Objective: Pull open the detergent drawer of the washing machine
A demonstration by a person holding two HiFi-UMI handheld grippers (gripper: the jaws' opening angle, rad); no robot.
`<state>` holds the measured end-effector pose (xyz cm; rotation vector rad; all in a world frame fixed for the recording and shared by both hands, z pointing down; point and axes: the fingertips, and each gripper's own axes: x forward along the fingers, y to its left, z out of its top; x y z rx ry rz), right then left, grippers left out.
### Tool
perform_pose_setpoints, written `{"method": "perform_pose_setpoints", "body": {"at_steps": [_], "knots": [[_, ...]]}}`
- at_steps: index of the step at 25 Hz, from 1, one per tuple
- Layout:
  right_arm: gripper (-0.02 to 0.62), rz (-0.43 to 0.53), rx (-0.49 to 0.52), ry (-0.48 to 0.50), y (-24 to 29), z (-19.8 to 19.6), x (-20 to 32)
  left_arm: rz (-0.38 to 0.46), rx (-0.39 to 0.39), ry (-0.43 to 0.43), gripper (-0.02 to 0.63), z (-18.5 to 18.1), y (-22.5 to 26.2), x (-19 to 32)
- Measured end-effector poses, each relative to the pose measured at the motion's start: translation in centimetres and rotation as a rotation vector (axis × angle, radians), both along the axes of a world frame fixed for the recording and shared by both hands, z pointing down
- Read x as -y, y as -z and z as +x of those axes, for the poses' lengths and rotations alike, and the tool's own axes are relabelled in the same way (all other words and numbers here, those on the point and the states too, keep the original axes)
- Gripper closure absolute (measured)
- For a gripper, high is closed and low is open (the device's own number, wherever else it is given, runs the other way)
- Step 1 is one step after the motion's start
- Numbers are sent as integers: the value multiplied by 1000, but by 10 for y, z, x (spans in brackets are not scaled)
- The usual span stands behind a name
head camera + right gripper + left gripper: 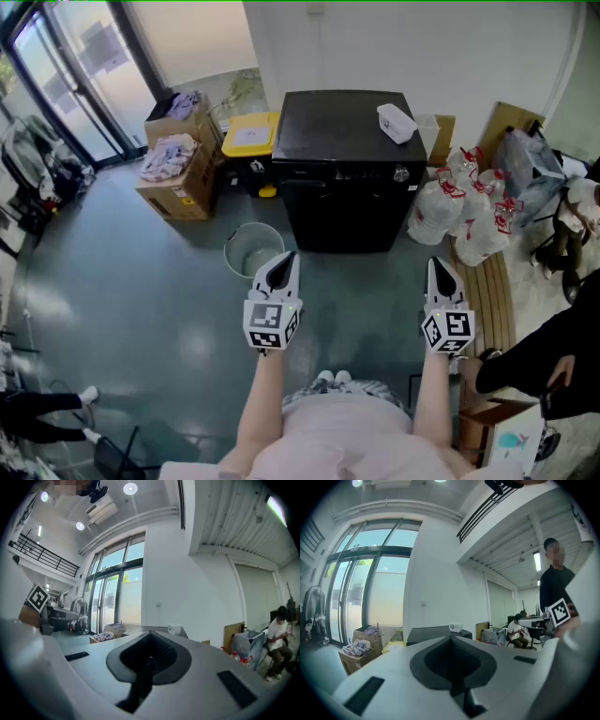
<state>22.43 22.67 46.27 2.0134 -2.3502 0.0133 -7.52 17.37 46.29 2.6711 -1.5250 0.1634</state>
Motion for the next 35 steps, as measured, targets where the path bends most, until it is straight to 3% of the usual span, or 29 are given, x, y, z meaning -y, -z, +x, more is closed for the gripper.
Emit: {"method": "perform_pose_setpoints", "body": {"at_steps": [14, 23, 27, 29, 30, 31, 32, 35], "knots": [[580, -3, 19, 9, 1, -6, -3, -8, -13, 1, 580, -1, 0, -6], [578, -6, 47, 19, -5, -11, -9, -47, -107, -30, 578, 3, -11, -9], [578, -10, 70, 23, -5, -13, -9, -63, -109, -57, 577, 6, -13, -8], [524, -6, 88, 25, -6, -12, -9, -62, -112, -61, 574, 7, -14, -7], [483, -3, 97, 26, -6, -12, -9, -62, -116, -66, 534, 8, -14, -6], [443, 0, 107, 26, -6, -11, -8, -64, -121, -73, 435, 8, -14, -5], [411, 3, 117, 26, -5, -12, -7, -66, -128, -79, 389, 8, -13, -4], [308, 8, 142, 23, -4, -14, -5, -64, -144, -87, 307, 6, -12, -2]]}}
